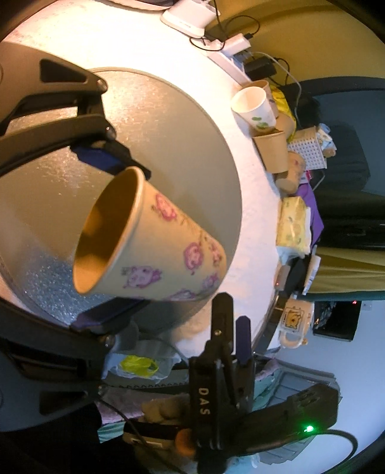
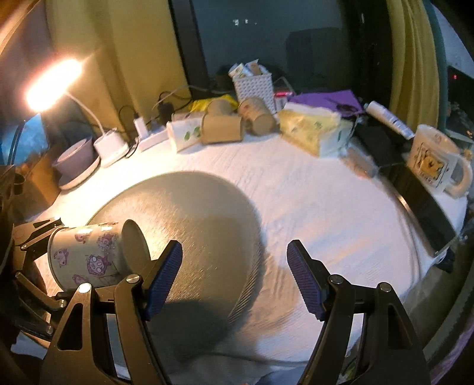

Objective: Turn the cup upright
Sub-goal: 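Close the right gripper around the side of the beige printed cup, then lift the cup with the right gripper and rotate it upright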

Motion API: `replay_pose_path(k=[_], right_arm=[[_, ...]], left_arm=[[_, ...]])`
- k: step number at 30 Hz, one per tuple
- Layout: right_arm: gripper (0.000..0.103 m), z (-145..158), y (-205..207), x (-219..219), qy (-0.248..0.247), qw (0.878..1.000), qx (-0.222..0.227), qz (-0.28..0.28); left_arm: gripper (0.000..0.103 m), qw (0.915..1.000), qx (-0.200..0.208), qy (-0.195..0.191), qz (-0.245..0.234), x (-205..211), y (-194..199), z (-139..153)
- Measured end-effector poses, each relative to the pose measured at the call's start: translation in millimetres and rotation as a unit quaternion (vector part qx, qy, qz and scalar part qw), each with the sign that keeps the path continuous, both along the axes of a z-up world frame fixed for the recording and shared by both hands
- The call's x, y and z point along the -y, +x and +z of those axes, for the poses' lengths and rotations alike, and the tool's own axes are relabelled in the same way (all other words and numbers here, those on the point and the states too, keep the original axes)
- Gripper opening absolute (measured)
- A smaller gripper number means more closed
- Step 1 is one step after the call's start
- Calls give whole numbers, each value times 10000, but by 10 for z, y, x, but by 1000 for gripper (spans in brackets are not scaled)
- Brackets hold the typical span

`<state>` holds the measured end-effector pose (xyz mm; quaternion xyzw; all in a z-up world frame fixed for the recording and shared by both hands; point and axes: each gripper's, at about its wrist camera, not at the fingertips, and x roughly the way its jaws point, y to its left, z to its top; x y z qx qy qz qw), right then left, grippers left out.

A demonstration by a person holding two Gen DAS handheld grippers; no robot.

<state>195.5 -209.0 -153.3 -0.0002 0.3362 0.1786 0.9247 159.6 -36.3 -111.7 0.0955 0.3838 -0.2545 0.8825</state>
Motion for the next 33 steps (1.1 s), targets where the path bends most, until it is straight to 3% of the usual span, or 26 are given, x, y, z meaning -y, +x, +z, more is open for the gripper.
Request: replay_pose_path(k=[11, 18, 20, 33], right_arm=[[76, -86, 64, -43, -21, 9998, -151, 100], [76, -178, 107, -60, -97, 9993, -316, 186], [76, -192, 113, -62, -64, 9991, -352, 222], [76, -132, -68, -218, -308, 9974, -344, 554]], left_arm=[[78, 9994, -70, 6, -345, 133, 178, -87], [84, 9993, -184, 177, -280, 190, 237, -133], [89, 9995, -214, 120, -221, 163, 222, -130], [91, 9980, -346, -21, 531, -269, -82, -107]])
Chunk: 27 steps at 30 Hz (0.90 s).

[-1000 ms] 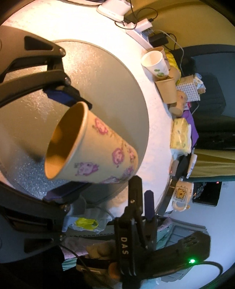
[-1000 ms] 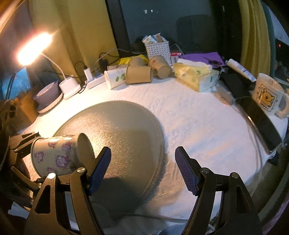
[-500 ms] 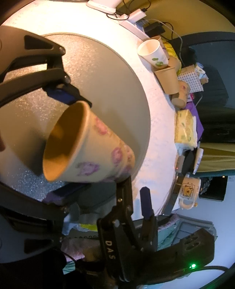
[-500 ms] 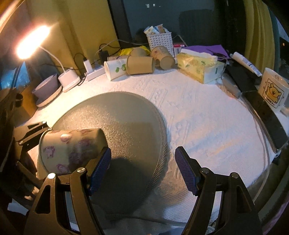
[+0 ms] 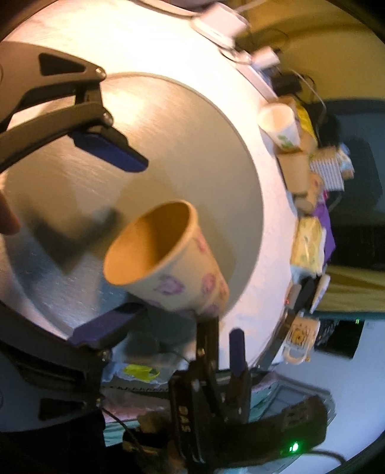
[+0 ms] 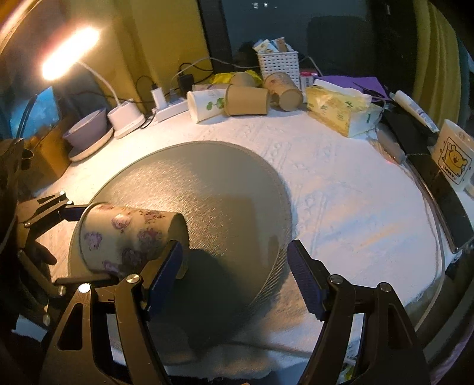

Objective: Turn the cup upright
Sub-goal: 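Lift the cup with the right gripper and rotate it upright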

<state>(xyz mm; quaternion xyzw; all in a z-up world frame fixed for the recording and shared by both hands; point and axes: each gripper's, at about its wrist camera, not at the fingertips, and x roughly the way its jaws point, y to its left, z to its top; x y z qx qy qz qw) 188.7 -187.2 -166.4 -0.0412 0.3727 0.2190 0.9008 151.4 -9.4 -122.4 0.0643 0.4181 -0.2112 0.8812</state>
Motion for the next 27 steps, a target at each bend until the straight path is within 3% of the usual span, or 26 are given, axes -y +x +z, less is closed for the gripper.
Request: replay_pose_path(k=[6, 12, 20, 27], right_arm=[[76, 124, -213, -180, -475, 9977, 298, 373], [76, 294, -307, -524, -781, 9860, 508, 1381], [76, 188, -190, -1156, -1940, 9472, 486, 2505], [76, 49, 36, -1369, -2678, 9225, 124, 2777]], left_arm=[[91, 9975, -64, -131, 696, -359, -123, -46], [90, 9917, -47, -333, 1240, -646, -216, -54], [91, 9770, 243, -946, 1894, -1041, -261, 29], [91, 9730, 383, -1107, 1989, -1137, -181, 8]])
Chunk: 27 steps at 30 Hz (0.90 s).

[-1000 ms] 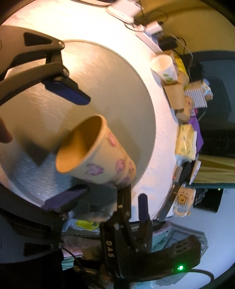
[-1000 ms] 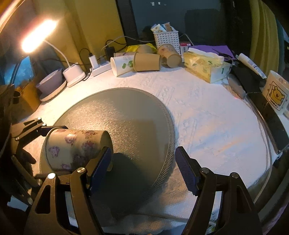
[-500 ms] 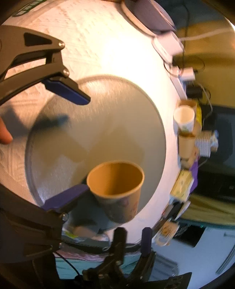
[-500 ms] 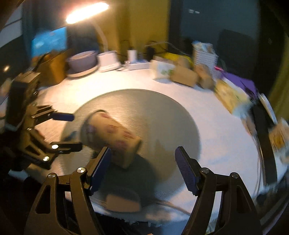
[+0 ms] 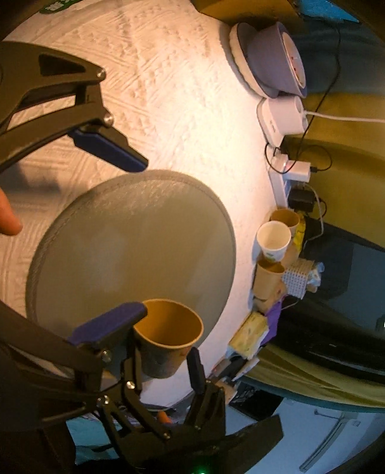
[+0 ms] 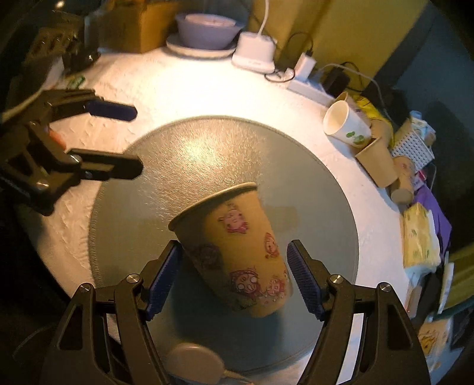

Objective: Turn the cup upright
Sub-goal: 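Lift the cup with the right gripper and rotate it upright, then lower the upright cup onto the grey mat and open the right gripper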

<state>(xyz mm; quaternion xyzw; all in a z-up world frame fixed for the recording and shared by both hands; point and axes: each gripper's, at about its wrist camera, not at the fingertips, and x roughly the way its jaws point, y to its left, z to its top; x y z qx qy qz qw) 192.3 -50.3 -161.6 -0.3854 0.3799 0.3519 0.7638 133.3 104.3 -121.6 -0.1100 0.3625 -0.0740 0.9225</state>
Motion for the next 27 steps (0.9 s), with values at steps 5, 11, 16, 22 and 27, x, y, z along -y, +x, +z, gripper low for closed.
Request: replay_pose_path(k=[5, 11, 16, 22, 27], right_arm=[[76, -46, 180, -95, -297, 9994, -203, -14], [76, -109, 438, -229, -529, 9973, -505, -25], [68, -81, 538, -244, -449, 9965, -706, -50], [68, 161, 646, -166, 425, 9971, -508, -385], [68, 252, 659, -38, 1344, 9879, -309, -708]], left_arm=[[90, 9999, -79, -84, -41, -36, 82, -57], [90, 9998, -59, -117, -126, -35, 121, -76], [90, 9996, -73, -247, -91, -93, 132, -89], [90, 9995, -14, -322, -43, -126, 148, -51], [90, 9995, 56, -297, 13, -110, 149, 9]])
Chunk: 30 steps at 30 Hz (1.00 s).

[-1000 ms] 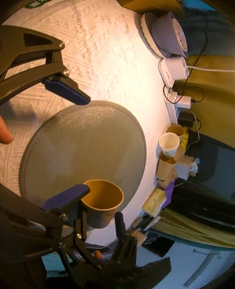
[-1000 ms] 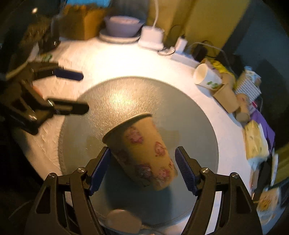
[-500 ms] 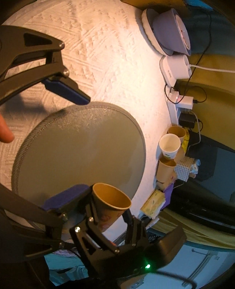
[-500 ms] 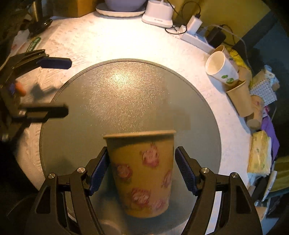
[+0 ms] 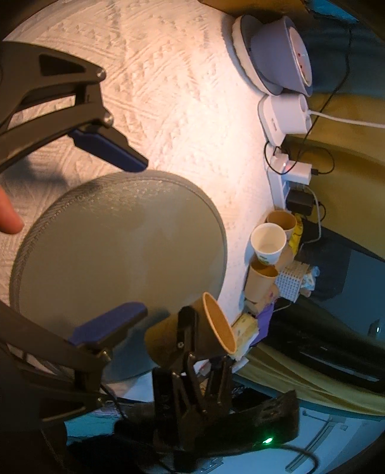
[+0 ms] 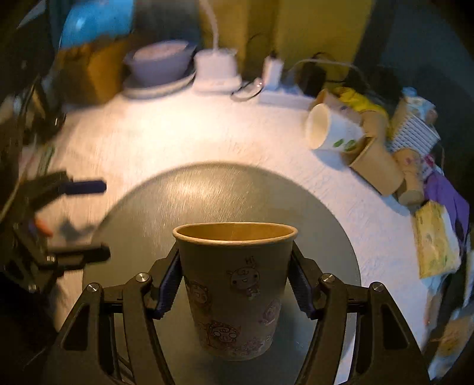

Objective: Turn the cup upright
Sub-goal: 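Lower the upright cup onto the grey mat and open the right gripper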

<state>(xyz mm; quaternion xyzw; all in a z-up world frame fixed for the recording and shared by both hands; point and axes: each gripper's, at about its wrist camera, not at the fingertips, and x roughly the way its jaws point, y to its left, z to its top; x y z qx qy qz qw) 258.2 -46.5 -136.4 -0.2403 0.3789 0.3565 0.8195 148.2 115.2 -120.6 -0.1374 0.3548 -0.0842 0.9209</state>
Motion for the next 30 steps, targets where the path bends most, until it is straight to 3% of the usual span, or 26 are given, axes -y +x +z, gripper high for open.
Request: replay_pose_path(k=[5, 10, 30], right_arm=[[68, -6, -13, 186, 843, 9958, 236, -276], [68, -78, -12, 382, 1345, 9885, 283, -633], [69, -158, -213, 597, 1296, 9871, 503, -797]], left_arm=[[91, 10000, 53, 33, 29, 53, 22, 56], [91, 9999, 57, 101, -28, 153, 50, 104], [90, 9996, 25, 256, -117, 421, -7, 167]])
